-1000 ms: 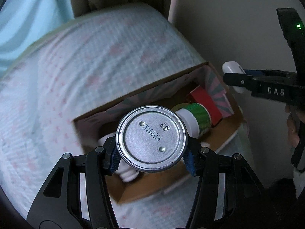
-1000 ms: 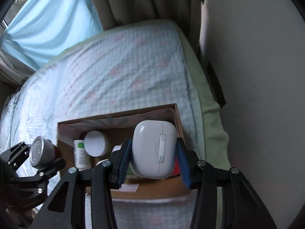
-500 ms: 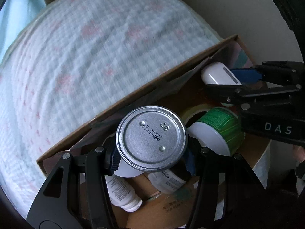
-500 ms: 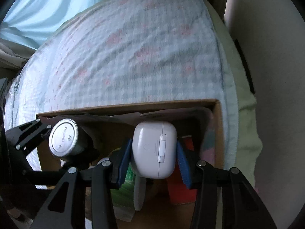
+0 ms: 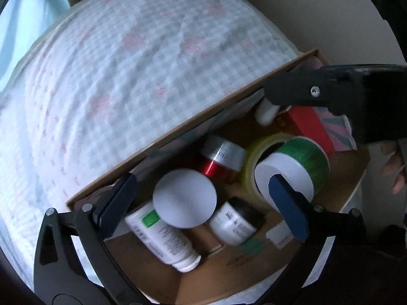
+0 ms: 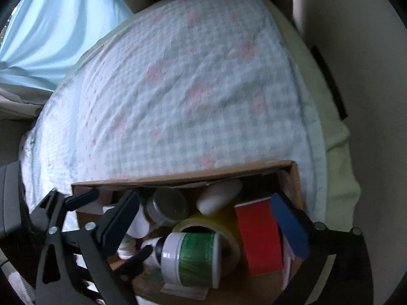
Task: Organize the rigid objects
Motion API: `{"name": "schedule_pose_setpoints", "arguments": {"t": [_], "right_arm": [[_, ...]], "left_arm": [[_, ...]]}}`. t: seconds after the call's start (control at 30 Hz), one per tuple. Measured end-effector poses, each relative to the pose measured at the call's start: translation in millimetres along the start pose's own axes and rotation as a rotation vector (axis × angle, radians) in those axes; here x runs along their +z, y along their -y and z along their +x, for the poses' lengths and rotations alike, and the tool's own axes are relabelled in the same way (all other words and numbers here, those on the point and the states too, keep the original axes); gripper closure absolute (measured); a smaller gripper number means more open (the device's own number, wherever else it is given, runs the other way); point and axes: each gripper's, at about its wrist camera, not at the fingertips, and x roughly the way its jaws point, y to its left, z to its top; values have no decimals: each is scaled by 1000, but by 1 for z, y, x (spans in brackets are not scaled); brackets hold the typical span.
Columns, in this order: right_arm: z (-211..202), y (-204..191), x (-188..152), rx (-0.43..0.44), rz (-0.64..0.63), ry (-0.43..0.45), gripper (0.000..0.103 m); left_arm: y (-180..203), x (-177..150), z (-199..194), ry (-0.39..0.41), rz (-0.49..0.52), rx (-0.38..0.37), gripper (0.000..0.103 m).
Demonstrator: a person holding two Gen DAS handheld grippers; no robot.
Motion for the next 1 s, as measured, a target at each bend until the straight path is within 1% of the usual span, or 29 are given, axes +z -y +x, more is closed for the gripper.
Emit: {"name": "schedule_pose_setpoints", "arguments": {"t": [0.07, 0.17, 0.37, 0.53, 0.6, 0.7, 0.77, 0.87, 0.9, 1.0], "right_arm": [[-3, 1, -1, 10, 14, 2, 0], [-9, -1, -4, -4, 17, 15, 0], [-37, -10, -16, -22, 12, 46, 0], [-63, -24, -27, -45, 2, 74, 0], [-81, -35, -36, -72, -12, 94, 0], [-108, -58, -50, -91, -28, 134, 0], [-125, -76, -61, -105, -51, 158, 0], [-153, -114, -82, -114, -109, 202, 0], [-166, -131, -91, -118, -131, 229, 0], [-202, -171, -113, -120, -171, 316, 0]], "left_arm": [[-2, -2, -4, 4, -1, 7, 0], [-7, -6, -12, 11, -7, 8, 0], [-11, -15, -38, 47, -15, 15, 0], [-14, -29, -77, 96, -39, 16, 0], [-16, -38, -96, 121, -47, 11, 0], [-23, -57, -132, 171, -56, 16, 0], [-31, -75, -160, 206, -75, 32, 0], [-49, -107, -205, 264, -117, 40, 0], [-58, -123, -224, 291, -139, 45, 0], [-83, -157, -266, 360, -182, 64, 0]]}}
